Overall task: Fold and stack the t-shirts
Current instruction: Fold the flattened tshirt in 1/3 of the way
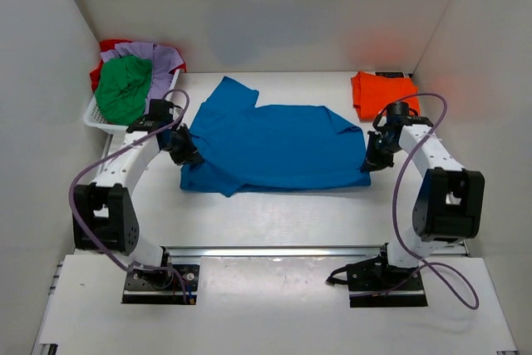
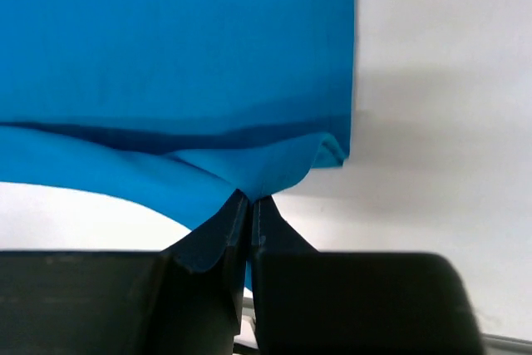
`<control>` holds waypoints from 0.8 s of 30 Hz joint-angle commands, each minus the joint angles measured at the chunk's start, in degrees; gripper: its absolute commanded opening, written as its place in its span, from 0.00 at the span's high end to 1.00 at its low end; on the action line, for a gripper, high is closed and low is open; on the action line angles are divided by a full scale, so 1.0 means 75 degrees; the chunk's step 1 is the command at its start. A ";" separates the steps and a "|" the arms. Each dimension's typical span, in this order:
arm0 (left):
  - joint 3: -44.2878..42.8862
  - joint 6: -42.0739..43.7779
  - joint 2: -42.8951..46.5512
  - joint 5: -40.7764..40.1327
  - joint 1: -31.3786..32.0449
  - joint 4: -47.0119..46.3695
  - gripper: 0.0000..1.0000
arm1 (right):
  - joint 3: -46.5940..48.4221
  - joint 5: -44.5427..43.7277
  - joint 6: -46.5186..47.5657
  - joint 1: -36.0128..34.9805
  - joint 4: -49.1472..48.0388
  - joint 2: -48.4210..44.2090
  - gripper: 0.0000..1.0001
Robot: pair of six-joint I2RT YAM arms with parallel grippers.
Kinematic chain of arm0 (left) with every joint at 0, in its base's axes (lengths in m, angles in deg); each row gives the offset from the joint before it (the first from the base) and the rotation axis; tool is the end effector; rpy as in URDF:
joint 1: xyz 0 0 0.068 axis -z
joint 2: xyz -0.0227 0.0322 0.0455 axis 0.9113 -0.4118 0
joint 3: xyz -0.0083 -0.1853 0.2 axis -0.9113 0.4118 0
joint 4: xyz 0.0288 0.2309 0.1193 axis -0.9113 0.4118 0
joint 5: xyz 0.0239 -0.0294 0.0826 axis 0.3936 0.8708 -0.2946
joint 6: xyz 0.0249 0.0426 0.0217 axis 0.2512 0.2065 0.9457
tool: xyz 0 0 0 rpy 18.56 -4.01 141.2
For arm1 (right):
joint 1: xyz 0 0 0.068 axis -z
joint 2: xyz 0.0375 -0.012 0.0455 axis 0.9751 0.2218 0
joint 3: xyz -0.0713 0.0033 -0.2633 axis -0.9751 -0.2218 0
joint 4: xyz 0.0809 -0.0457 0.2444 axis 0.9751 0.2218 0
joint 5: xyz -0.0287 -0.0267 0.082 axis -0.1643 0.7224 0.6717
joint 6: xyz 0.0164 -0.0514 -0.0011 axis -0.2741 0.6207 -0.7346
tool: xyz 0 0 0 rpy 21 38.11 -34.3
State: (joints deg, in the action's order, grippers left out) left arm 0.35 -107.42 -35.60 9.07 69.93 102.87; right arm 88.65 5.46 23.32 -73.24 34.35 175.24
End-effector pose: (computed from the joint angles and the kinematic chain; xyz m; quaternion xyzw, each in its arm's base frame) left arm 0.2887 -0.0319 0.2440 -0.1848 0.9496 -0.2015 0.1533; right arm 0.2961 -0.0125 0.2256 0.0976 0.9782 0.1179 0.1403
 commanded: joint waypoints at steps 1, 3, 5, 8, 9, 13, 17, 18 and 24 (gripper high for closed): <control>-0.0724 0.0063 -0.0472 0.0184 -0.0063 -0.0328 1.00 | 0.0655 -0.0069 0.0218 0.0095 -0.0026 0.0455 1.00; -0.1040 0.0074 -0.0777 0.0207 -0.0075 -0.0398 1.00 | 0.0902 -0.0127 0.0299 0.0130 -0.0073 0.0784 1.00; -0.1346 0.0027 -0.1094 0.0277 -0.0075 -0.0421 1.00 | 0.1206 -0.0150 0.0299 0.0189 -0.0073 0.1100 1.00; -0.1943 0.0051 -0.1785 0.0242 -0.0063 -0.0479 1.00 | 0.1465 -0.0139 0.0299 0.0224 -0.0178 0.1558 1.00; -0.2061 0.0062 -0.1903 0.0289 -0.0098 -0.0457 1.00 | 0.1558 -0.0139 0.0242 0.0212 -0.0167 0.1663 1.00; -0.2284 -0.0031 -0.2232 0.0406 -0.0168 -0.0691 1.00 | 0.1851 -0.0197 0.0299 0.0201 -0.0295 0.2039 1.00; -0.2495 -0.0020 -0.2338 0.0337 -0.0215 -0.0785 1.00 | 0.2015 -0.0326 0.0288 0.0188 -0.0377 0.2261 1.00; -0.2600 -0.0101 -0.2396 0.0348 -0.0238 -0.0831 1.00 | 0.2097 -0.0338 0.0357 0.0177 -0.0366 0.2320 1.00; -0.2602 -0.0172 -0.2396 0.0348 -0.0321 -0.0937 1.00 | 0.2040 -0.0479 0.0370 0.0224 -0.0611 0.2426 1.00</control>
State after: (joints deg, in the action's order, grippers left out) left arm -17.79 -108.29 -54.79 10.97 68.25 97.56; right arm 102.57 3.65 25.24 -72.06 31.95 193.43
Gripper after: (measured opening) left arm 0.020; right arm 0.010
